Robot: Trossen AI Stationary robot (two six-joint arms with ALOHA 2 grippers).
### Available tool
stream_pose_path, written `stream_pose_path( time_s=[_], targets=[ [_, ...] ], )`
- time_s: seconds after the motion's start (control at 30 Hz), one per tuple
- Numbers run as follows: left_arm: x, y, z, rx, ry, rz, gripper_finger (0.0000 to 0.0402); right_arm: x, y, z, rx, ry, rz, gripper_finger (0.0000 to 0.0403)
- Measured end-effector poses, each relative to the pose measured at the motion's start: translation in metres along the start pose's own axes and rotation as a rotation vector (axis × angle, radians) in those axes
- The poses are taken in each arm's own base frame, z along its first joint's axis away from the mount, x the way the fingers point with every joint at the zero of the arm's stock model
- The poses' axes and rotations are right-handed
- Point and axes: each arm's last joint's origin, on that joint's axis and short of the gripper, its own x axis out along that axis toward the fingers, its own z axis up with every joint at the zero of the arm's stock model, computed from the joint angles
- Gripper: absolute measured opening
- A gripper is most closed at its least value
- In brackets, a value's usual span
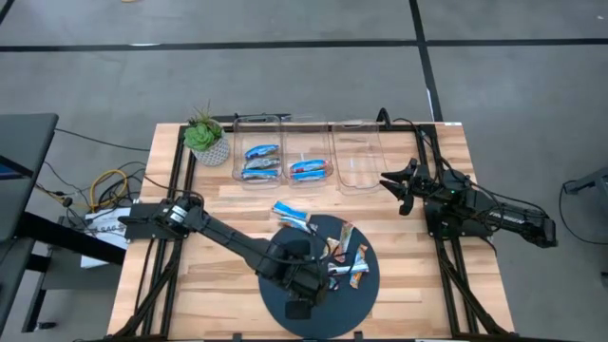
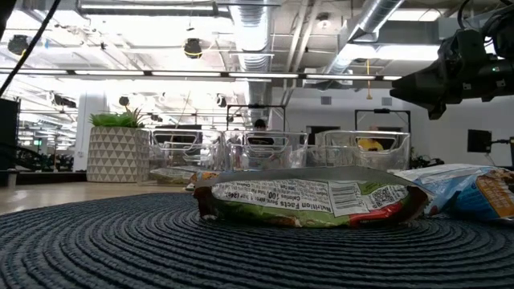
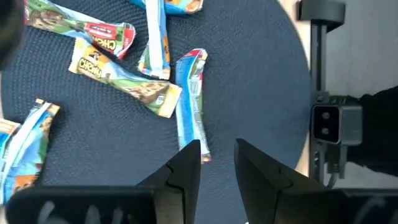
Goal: Pick and place Granola Bars by type
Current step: Put the red granola bar into the middle transparent bin
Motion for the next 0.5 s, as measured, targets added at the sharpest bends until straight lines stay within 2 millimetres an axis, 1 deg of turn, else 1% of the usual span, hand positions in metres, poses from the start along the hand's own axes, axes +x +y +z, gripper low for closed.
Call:
stream_pose_path(
  time_s=[0.2,0.33,0.5],
  targets=[
    [-0.001,-0.014,-0.002,-0.009,-0.048,-0.020,0.0089,0.000,0.000,0.000,0.000,0.000,0.000,0.0123],
    [-0.001,-0.015,-0.003,-0.005,-0.052,-0.013,0.0089,0.000,0.000,0.000,0.000,0.000,0.000,0.0123],
    [0.015,-0.014,-0.004,-0.019,-0.043,0.034,0.0098,0.000,0.000,0.000,0.000,0.000,0.000,0.0123]
  ],
)
